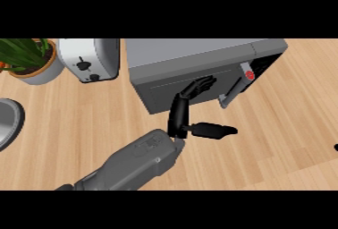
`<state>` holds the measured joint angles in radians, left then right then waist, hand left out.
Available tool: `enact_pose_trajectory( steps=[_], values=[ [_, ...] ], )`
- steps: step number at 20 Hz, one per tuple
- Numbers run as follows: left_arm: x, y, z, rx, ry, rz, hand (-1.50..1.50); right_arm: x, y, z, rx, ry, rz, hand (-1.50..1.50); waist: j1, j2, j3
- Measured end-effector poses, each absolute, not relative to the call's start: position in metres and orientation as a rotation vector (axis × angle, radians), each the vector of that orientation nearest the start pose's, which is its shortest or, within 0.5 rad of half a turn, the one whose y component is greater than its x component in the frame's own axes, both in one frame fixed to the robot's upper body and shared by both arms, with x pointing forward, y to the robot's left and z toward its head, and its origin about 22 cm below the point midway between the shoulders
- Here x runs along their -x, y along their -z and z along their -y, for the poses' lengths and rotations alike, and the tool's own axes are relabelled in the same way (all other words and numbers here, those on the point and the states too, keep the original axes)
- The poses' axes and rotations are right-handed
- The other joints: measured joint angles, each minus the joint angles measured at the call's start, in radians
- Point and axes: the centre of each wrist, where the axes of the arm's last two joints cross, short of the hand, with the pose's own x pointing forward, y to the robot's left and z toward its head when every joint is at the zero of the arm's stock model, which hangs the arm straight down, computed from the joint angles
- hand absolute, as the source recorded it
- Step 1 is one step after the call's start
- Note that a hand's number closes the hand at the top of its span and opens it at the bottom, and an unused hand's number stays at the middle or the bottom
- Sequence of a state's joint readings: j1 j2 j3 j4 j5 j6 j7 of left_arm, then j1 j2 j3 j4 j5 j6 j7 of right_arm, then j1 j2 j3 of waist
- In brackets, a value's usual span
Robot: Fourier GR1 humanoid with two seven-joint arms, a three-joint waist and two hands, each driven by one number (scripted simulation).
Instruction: Pick up the milk, place it into the microwave and close the microwave
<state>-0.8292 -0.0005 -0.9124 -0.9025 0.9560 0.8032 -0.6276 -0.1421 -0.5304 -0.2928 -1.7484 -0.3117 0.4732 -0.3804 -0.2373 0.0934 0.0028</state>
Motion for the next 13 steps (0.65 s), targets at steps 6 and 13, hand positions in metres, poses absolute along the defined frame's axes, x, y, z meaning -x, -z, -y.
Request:
enact_pose_trajectory(
  steps=[6,13],
  values=[
    [-0.310,-0.017,0.001,0.155,0.044,1.848,-1.50,-0.262,-0.147,0.373,-0.225,-0.464,2.226,-1.50,-0.005,0.000,-0.001],
    [-0.310,-0.016,0.000,0.158,0.028,1.862,-1.50,-0.271,-0.146,0.383,-0.296,-0.422,2.199,-1.50,-0.010,0.001,-0.001]
  ],
)
